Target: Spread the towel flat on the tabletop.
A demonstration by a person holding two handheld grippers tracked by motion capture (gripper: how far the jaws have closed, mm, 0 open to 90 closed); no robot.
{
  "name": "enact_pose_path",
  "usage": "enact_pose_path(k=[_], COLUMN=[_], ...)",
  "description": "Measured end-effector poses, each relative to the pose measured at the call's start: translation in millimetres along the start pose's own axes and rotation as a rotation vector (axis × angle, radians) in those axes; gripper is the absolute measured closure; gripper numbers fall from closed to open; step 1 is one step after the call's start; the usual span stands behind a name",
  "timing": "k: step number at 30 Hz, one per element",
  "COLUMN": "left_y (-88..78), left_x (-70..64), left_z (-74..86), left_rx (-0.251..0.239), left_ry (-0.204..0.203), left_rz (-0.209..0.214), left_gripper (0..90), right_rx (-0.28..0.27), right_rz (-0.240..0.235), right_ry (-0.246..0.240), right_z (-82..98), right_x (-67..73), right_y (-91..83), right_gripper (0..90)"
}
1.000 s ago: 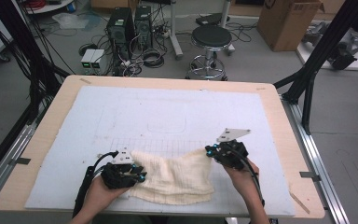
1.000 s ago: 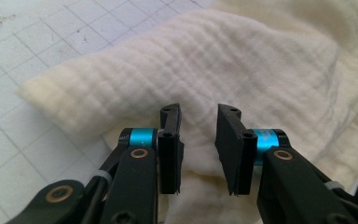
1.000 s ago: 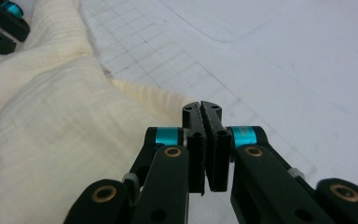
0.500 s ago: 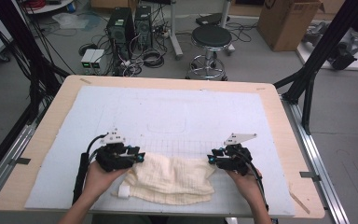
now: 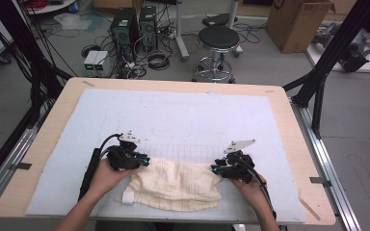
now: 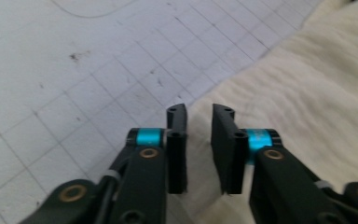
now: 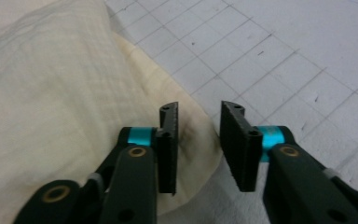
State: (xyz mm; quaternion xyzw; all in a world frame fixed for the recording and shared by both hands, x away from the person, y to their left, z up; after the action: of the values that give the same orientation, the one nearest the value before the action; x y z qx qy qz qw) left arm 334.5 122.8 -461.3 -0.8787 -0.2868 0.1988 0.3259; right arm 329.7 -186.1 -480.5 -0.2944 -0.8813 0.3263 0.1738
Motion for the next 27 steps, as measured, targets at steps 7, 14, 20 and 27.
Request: enact_pose_path(k=[7,14,20,27], left_y=[-6.6,-14.3,-2.1,13.1], left_x=[-3.5,16.0,19.9,32.4], left_z=[17.6,-4.7,-14.5,-17.1], left_rx=[-0.043,-0.172,-0.196,-0.213], left_ry=[0.000,-0.061,-0.101,-0.188], left_rz=[0.031,-0.052,-0.050,-0.074], left_gripper=[89.3,89.5,70.8,62.0], right_rx=[0.012,-0.126,-0.243,-0.099], right_rz=[-0.041,0.074,0.141,0.120], right_ry=[-0.016,-0.016,0.021,0.068], right_z=[-2.8,-37.3,-54.5,-26.2], right_x=[5.2,-9.8,-23.0,-29.6], right_y=[-1.7,-20.1,-36.6,-4.1], right_gripper=[85.1,85.1,84.5,83.8])
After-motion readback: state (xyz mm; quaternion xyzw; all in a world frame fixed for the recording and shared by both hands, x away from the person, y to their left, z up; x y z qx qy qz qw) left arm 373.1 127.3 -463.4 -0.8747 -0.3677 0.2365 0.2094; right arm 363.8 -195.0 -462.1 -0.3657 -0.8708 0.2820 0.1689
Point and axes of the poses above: each handheld gripper's, and its own axes: y roughly forward along the jaws, z roughly out of its underside, x roughly to its left, the point moved 6 cm from there along y, roughly forward along the jaws, and after that the axes turned 4 degrees about -x, right-handed, at the moved point
